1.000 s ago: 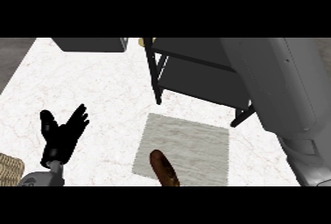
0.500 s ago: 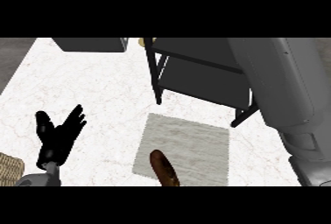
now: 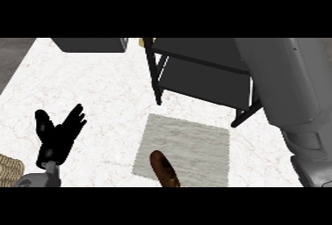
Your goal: Pick the cupcake from the placemat and place it in the tiered shelf
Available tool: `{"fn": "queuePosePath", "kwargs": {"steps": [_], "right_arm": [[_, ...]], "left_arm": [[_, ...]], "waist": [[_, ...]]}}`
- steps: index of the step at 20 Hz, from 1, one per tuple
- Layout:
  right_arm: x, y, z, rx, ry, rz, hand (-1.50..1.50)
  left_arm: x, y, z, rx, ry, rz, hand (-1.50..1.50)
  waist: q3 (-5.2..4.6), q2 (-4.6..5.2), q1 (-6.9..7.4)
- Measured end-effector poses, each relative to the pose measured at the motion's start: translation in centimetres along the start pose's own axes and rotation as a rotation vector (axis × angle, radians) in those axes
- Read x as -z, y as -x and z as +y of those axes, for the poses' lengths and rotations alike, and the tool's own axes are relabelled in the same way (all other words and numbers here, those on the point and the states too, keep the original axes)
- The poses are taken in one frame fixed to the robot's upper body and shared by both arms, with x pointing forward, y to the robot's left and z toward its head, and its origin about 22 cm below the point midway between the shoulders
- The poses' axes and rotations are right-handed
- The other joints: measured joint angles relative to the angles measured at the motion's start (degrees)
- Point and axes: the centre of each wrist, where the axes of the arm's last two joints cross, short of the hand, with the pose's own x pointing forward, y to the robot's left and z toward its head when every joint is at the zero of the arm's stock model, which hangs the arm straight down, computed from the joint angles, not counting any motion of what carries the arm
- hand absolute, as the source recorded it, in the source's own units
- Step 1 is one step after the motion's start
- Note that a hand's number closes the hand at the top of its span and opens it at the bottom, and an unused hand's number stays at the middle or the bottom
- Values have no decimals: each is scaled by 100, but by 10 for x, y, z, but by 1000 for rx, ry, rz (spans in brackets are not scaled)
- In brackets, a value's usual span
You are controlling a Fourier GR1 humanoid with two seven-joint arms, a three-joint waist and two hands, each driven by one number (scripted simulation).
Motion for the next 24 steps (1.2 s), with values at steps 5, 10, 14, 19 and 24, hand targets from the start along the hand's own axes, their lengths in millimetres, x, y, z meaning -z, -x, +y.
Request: {"fn": "queuePosePath", "kwargs": {"steps": [5, 10, 14, 19, 24], "right_arm": [[2, 3, -2, 167, 70, 58, -150], [1, 4, -13, 356, 97, 77, -150], [2, 6, -23, 504, 134, 93, -150], [6, 17, -46, 615, 247, 123, -150], [9, 44, -74, 618, 398, 173, -150]], "left_arm": [[-1, 4, -1, -2, 3, 1, 0], [-1, 3, -2, -5, -3, 0, 0], [1, 3, -2, -5, -3, 1, 0], [2, 6, -2, -6, -5, 2, 0], [-1, 8, 0, -11, -10, 5, 0]], "waist": [[0, 4, 16], [2, 1, 10], [1, 2, 7], [1, -9, -24], [0, -28, -74]]}}
